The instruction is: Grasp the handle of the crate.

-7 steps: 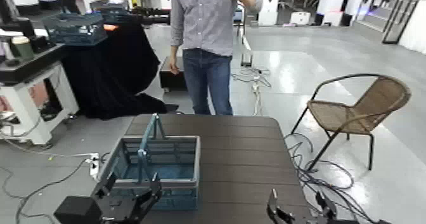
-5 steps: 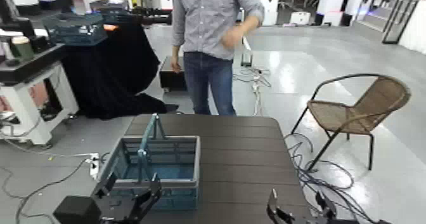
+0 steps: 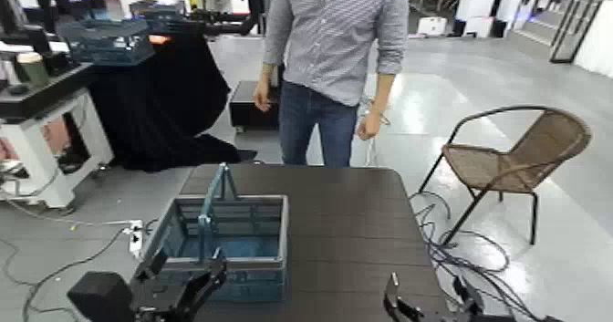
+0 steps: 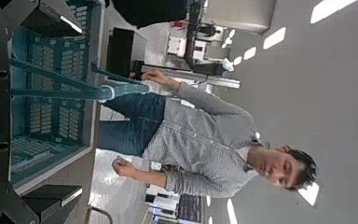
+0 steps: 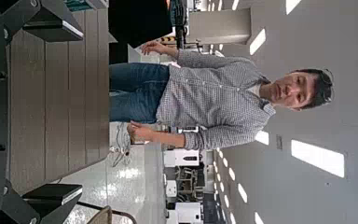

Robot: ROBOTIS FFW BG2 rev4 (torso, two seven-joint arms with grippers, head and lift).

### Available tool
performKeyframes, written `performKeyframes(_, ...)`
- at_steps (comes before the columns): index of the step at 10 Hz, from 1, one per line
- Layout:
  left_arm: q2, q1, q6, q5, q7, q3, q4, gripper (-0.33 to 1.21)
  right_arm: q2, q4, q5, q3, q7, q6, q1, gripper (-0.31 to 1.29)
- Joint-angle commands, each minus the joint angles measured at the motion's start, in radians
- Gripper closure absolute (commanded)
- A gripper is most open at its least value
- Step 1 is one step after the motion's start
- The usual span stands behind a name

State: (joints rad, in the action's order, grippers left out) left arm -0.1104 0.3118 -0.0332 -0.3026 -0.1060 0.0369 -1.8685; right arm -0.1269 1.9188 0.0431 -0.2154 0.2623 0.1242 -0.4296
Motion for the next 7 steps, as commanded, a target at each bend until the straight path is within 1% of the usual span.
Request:
performKeyframes(1, -0.02, -0.042, 0.128, -0.136, -0.018, -0.048, -0.006, 0.11, 0.0, -0.006, 0.004, -0.001, 0.0, -0.003, 0.002, 0.15)
performKeyframes(3, -0.067, -0.094, 0.25, -0.253, -0.035, -0.071, -0.006, 0.11, -0.002, -0.008, 0.008, -0.001, 0.0, -0.001, 0.005, 0.15)
performKeyframes(5, -0.12, -0.155, 0.394, -0.403, -0.034, -0.106, 0.005, 0.11, -0.004, -0.012, 0.011, -0.004, 0.0, -0.001, 0.011, 0.15)
performKeyframes(6, -0.152, -0.189, 0.457, -0.461, -0.04, -0.127, 0.019, 0.11, -0.004, -0.012, 0.011, -0.006, 0.0, -0.003, 0.011, 0.15)
performKeyframes(7, -0.19, -0.223, 0.518, -0.51, -0.047, -0.141, 0.034, 0.11, -0.005, -0.014, 0.012, -0.007, 0.0, -0.003, 0.012, 0.15)
